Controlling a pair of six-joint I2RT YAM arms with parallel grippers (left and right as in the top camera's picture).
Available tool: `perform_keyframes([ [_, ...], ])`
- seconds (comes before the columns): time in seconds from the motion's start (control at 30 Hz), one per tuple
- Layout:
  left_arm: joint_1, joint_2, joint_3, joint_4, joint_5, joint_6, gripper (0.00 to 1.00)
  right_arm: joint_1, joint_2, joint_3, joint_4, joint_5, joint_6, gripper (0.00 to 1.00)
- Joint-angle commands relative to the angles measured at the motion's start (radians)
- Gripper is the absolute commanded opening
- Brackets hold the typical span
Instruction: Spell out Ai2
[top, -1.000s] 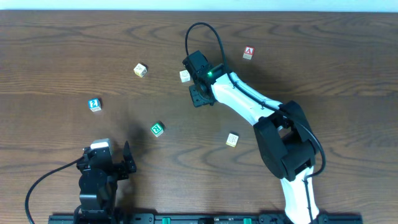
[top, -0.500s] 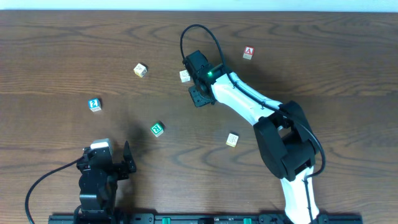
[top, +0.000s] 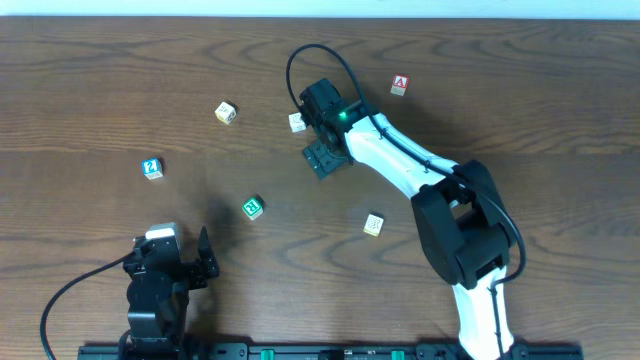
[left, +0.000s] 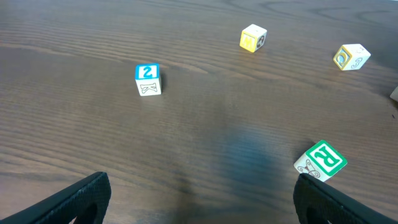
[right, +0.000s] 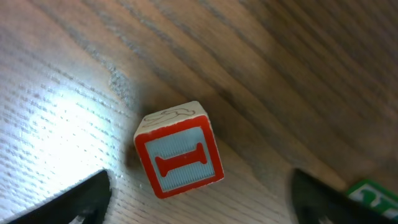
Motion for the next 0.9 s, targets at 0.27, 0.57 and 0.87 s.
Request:
perform_keyframes([
  [0.27, 0.005, -0.006, -0.016, 0.0, -0.003, 0.018, 0.95, -0.007, -0.019, 0.055, -0.008, -0.136, 0.498, 0.7],
  [0.57, 0.005, -0.006, -0.015, 0.0, -0.003, 0.018, 0.95, -0.008, -0.019, 0.055, 0.008, -0.083, 0.73, 0.61],
  [0.87, 0.005, -0.006, -0.015, 0.0, -0.003, 0.018, 0.95, -0.008, -0.018, 0.055, 0.006, -0.029, 0.837, 0.53],
])
